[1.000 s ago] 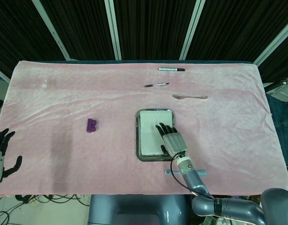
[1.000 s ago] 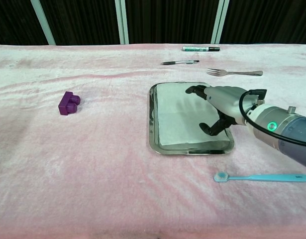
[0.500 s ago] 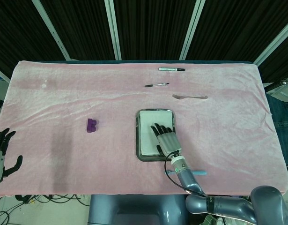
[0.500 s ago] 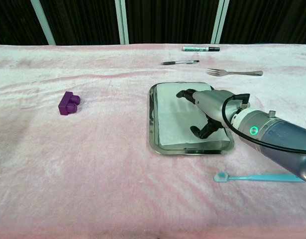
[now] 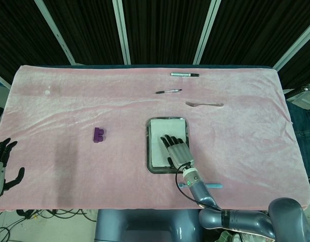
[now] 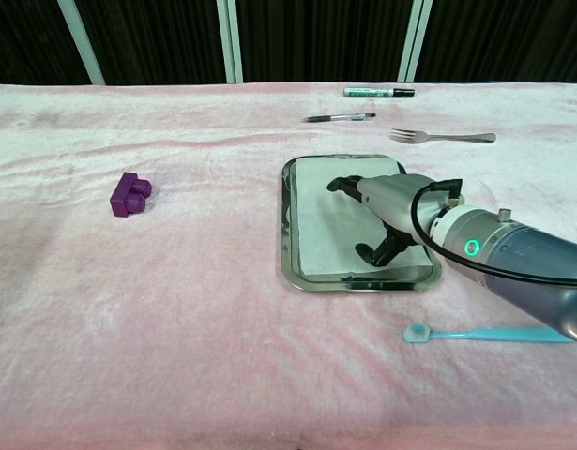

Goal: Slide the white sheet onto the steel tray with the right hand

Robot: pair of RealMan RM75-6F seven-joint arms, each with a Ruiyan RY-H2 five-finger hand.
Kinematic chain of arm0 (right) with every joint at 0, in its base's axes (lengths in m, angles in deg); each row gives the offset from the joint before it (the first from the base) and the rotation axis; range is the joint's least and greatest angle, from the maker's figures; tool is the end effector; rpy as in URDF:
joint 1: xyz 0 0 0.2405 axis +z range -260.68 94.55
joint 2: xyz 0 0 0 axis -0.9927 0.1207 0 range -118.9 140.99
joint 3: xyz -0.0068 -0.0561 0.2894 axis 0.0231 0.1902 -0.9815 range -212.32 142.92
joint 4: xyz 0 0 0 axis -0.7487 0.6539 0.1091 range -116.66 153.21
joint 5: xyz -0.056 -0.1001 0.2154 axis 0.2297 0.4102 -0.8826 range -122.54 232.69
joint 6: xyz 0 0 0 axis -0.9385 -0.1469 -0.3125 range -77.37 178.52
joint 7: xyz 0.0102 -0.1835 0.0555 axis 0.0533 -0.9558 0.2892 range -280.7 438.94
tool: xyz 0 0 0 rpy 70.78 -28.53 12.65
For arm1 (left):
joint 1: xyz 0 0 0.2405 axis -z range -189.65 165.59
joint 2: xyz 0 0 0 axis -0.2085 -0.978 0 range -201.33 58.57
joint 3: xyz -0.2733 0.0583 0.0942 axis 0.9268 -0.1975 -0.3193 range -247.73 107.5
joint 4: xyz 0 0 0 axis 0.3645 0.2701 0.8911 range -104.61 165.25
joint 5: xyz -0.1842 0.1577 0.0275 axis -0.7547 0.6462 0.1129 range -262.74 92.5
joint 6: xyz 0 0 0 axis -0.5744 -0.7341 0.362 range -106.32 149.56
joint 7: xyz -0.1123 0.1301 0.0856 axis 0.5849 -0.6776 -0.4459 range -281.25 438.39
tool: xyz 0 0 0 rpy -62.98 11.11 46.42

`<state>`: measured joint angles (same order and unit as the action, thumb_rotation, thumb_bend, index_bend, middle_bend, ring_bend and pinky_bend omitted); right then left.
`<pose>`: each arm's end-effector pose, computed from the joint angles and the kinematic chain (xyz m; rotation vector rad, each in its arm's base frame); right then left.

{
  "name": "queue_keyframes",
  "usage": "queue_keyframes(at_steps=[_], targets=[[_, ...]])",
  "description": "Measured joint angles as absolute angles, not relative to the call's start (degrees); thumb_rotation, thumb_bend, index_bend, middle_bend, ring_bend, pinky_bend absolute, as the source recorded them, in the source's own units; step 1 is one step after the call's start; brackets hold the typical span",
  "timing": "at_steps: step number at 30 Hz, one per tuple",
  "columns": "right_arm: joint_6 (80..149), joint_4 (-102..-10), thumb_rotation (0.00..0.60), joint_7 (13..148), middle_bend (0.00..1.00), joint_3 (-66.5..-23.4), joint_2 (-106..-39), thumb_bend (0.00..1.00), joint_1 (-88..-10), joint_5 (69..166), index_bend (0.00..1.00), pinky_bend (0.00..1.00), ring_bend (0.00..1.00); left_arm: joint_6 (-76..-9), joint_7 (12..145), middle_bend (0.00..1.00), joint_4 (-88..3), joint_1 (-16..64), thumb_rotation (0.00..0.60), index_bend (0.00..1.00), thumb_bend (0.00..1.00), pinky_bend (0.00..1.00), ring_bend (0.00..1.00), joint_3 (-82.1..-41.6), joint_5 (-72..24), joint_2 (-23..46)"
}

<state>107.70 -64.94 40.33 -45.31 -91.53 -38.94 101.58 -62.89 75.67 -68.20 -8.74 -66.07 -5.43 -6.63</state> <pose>-0.1422 -0.3835 -0.1548 1.8819 -1.0586 0.7318 -0.3566 0.2271 0.1375 -1.2604 -1.0154 -0.8879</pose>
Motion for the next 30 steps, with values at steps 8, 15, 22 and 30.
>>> queue_keyframes(at_steps=[8, 15, 22, 30], targets=[[107.54, -65.77, 0.6, 39.87, 0.08, -44.89, -90.99, 0.41, -38.6, 100.45, 0.09, 0.18, 0.11, -62.84, 75.61, 0.02, -68.29, -8.74, 0.6, 0.12, 0.41, 0.03, 0.0, -66.11, -5.52, -6.71], [106.99, -65.74, 0.6, 39.43, 0.08, -44.35, -90.91, 0.41, -38.11, 99.18, 0.1, 0.18, 0.11, -62.82, 75.58, 0.02, -68.46, -8.73, 0.6, 0.13, 0.41, 0.03, 0.0, -66.08, -5.61, -6.8], [106.7, -65.88, 0.6, 39.2, 0.08, -43.86, -90.79, 0.41, -37.67, 98.46, 0.11, 0.18, 0.11, -62.73, 75.5, 0.02, -68.47, -8.68, 0.6, 0.13, 0.41, 0.03, 0.0, -66.12, -5.63, -6.82], [106.84, -67.23, 0.6, 38.76, 0.09, -43.18, -90.1, 0.41, -37.44, 97.97, 0.11, 0.18, 0.11, -62.53, 75.25, 0.02, -68.68, -8.65, 0.6, 0.13, 0.41, 0.03, 0.0, -66.17, -5.84, -6.95]])
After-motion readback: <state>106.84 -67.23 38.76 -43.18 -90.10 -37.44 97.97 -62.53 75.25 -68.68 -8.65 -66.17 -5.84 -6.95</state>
